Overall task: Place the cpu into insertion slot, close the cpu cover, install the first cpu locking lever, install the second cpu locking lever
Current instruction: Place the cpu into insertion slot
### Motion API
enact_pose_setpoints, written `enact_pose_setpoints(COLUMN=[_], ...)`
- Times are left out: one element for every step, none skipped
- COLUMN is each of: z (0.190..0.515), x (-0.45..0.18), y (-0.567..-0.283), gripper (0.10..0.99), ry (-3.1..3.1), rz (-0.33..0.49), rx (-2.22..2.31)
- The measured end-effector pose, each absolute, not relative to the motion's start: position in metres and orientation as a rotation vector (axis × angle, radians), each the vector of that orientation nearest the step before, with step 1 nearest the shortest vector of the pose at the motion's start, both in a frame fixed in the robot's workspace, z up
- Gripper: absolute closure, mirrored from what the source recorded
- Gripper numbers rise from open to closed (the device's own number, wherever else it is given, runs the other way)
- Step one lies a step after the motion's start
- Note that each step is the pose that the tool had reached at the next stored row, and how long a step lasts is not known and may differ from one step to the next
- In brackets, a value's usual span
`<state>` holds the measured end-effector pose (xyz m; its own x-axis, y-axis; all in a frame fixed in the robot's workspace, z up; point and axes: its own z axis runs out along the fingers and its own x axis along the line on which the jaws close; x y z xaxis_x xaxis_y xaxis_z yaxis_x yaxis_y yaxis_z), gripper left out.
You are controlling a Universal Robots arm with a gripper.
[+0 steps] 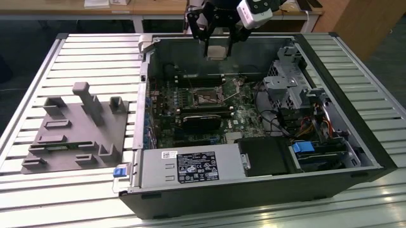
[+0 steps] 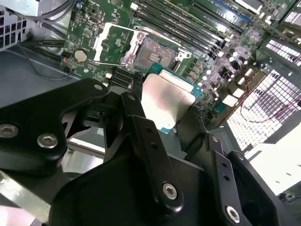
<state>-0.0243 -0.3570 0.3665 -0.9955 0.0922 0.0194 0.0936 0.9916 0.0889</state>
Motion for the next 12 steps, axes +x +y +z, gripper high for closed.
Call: enact_pose_setpoints(z=[0.3664, 0.3664, 0.3663, 0.3662, 0.3662, 0.3661, 0.3659, 0.3658, 0.3656, 0.3655, 0.3654, 0.3653], x=[-0.0243, -0.0243, -0.0243, -0.0243, -0.0243, -0.0243, -0.0243, -0.0243, -0.0243, -0.0243, -0.0243, -0.0243], y=[-0.3570, -0.3570, -0.3569, -0.3569, -0.3569, -0.3569, -0.3569, -0.3569, -0.3569, -0.3570, -0.3570, -0.3570], gripper=[0.549, 0.549, 0.549, 0.549, 0.549, 0.549, 0.549, 0.549, 0.549, 0.549, 0.549, 0.549], ry=[-3.120, -3.119, -3.119, -3.119, -3.118, -3.118, -3.117, -3.116, -3.115, -3.114, -3.113, -3.111], rz=[-0.140, -0.140, -0.140, -0.140, -0.140, -0.140, -0.139, -0.139, -0.138, -0.138, -0.137, -0.137], rx=[-0.156, -0.166, -0.178, -0.190, -0.203, -0.217, -0.232, -0.252, -0.271, -0.292, -0.314, -0.335])
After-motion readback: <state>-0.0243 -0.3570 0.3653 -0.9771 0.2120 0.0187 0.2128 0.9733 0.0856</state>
